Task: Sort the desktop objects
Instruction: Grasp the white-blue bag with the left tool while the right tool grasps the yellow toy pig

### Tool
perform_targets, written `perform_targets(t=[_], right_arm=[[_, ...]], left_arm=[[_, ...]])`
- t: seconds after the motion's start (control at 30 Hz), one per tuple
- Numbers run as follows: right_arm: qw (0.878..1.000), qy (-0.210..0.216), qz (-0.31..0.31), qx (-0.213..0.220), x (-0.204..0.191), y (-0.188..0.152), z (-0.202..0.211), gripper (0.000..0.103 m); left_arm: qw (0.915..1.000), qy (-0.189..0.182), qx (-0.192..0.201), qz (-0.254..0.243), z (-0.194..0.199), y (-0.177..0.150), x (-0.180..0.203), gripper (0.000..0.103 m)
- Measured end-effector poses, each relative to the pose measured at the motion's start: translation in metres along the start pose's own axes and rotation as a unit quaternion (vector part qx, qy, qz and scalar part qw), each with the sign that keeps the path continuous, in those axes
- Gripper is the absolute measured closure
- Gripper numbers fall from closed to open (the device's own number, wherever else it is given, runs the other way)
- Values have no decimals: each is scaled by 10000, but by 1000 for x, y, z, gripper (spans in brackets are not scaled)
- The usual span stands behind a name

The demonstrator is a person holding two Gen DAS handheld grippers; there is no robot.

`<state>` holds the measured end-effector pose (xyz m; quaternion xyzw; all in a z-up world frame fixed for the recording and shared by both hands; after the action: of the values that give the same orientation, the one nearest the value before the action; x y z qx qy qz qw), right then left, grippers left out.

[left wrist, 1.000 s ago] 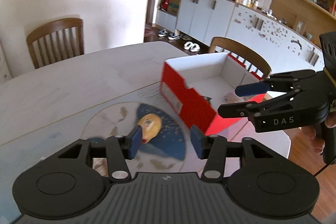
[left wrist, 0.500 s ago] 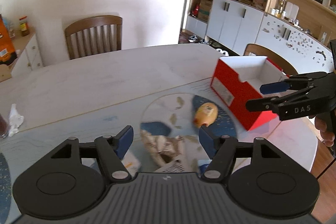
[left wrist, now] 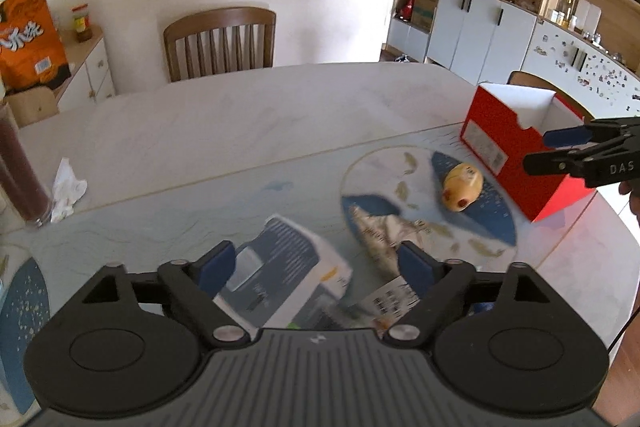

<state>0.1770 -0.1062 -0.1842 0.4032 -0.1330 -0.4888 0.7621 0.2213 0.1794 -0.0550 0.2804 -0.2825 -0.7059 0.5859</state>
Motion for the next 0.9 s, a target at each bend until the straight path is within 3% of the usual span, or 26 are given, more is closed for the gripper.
perform_targets(t=[0.03, 0.63, 0.9], right_arm=[[10000, -22, 38, -5, 0, 0, -2, 16], [9998, -76, 109, -168, 5, -4, -40, 14], [9986, -164, 284, -404, 13, -9, -66, 12]], left_arm=[[10000, -9, -5, -18, -2, -1, -2, 0], [9958, -260, -10, -880, -57, -6, -2, 0], [9894, -312, -57, -1418, -77, -10, 11, 0]])
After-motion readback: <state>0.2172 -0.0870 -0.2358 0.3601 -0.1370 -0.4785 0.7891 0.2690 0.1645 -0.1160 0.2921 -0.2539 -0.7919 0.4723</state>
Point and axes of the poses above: each gripper's, at about its wrist camera, not at the fingertips, and z roughly against the way its jaws point, x to its right, y to its top, the point moved 2 cm from there along -z, roughly the way its jaws point, and after that the axes turned 12 degrees about y, right-handed, at the moved point
